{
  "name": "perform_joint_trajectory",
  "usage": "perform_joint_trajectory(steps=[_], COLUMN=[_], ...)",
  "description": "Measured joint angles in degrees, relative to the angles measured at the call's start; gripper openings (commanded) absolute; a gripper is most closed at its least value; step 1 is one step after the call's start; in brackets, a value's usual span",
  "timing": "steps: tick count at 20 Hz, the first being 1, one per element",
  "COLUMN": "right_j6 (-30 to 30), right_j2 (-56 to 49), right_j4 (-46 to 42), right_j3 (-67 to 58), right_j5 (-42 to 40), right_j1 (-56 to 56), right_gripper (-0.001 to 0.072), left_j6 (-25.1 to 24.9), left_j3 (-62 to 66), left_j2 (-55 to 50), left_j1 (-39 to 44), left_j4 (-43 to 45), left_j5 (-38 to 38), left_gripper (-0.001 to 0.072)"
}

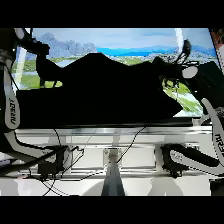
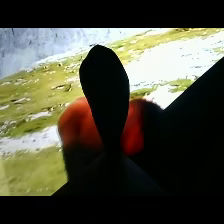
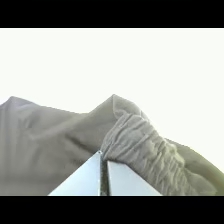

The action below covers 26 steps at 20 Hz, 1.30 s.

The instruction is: Fold the clothes and pants, and hang the long-sleeved shirts on hangers.

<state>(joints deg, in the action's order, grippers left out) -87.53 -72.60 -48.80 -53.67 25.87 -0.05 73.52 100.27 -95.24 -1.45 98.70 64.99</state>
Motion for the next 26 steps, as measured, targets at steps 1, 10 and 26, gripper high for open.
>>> perform_joint_trajectory(steps=[1, 10, 26], right_j6=[-0.1, -0.3, -0.2], right_j2=[-0.3, -5.4, -6.3], right_j4=[-0.1, -1.1, -2.9], right_j3=[-0.2, -0.3, -0.3], right_j5=[-1.8, -16.0, -17.5], right_j1=[-1.2, -5.4, -6.3], right_gripper=[0.0021, 0.0021, 0.0021], left_j6=[0.0, 1.8, 8.9], left_j3=[0.0, 0.0, 0.0], left_j2=[-0.6, -3.0, -5.4], left_j1=[0.0, -0.2, -1.4], left_j4=[-0.1, 6.1, 9.8], left_j5=[0.0, -2.0, -5.2], left_gripper=[0.0007, 0.0007, 0.0036])
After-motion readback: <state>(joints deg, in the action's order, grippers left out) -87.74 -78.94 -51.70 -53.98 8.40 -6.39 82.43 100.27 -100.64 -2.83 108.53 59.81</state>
